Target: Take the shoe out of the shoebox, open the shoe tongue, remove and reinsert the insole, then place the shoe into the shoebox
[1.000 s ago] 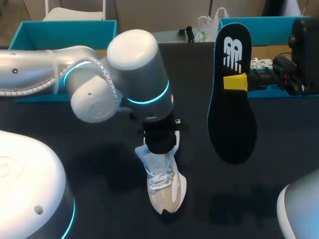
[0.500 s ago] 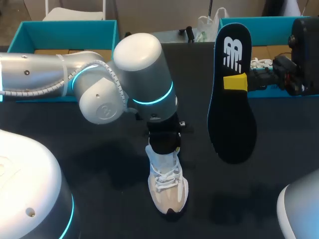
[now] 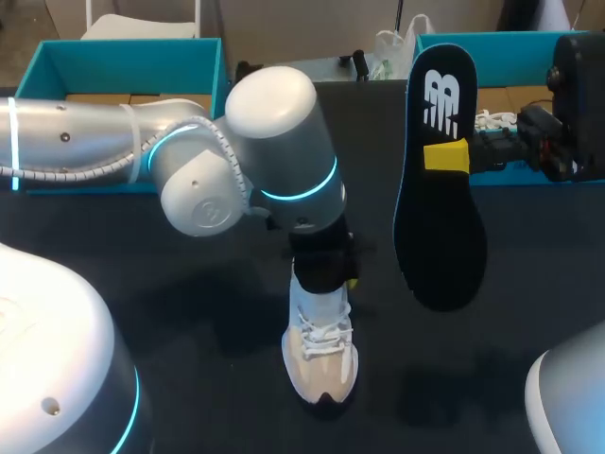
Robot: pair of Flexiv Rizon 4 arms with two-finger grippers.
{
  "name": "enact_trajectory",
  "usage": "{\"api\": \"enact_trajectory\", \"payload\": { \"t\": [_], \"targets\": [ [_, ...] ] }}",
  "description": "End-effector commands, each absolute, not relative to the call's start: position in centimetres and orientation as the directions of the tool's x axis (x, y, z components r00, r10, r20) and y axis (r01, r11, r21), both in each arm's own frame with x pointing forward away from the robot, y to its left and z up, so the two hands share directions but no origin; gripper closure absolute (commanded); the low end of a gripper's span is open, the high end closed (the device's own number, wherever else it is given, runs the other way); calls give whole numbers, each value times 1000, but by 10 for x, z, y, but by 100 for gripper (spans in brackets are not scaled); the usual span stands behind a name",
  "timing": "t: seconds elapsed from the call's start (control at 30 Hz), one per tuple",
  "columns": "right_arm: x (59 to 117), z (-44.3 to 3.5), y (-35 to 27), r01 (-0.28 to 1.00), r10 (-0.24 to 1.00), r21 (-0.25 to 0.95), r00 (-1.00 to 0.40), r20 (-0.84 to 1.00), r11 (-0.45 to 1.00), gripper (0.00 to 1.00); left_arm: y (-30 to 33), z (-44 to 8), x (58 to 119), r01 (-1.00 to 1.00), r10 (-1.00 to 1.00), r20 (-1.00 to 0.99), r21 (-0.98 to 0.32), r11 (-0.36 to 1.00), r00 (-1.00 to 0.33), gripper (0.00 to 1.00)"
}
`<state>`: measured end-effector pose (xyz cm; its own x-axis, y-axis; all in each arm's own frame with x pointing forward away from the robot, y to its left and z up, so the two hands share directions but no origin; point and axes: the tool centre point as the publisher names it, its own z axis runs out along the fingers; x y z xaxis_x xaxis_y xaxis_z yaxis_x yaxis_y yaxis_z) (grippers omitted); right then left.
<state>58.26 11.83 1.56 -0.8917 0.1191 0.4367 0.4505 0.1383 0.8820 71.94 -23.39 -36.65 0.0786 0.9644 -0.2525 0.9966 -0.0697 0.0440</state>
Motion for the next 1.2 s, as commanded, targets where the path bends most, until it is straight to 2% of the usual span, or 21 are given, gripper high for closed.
{"api": "enact_trajectory", "payload": {
  "t": [0.03, 0.2, 0.43, 0.7, 1.07, 1.2],
  "targets": [
    [585, 16, 121, 452, 118, 881, -891, 438, 141, 100, -224, -356, 719, 997, 952, -299, 62, -51, 67, 0],
    [585, 16, 121, 452, 118, 881, -891, 438, 141, 100, -214, -327, 723, 992, 927, -370, 124, -15, 60, 0],
    [585, 16, 121, 452, 118, 881, -891, 438, 141, 100, -196, -271, 729, 975, 804, -595, 183, 128, 6, 0],
    [585, 16, 121, 452, 118, 881, -891, 438, 141, 100, -181, -212, 738, 961, 584, -811, 148, 236, -19, 0],
    [585, 16, 121, 452, 118, 881, -891, 438, 141, 100, -169, -167, 745, 971, 326, -943, 140, 195, 71, 0],
    [585, 16, 121, 452, 118, 881, -891, 438, 141, 100, -163, -157, 750, 982, 261, -961, 128, 142, 87, 0]
  ]
}}
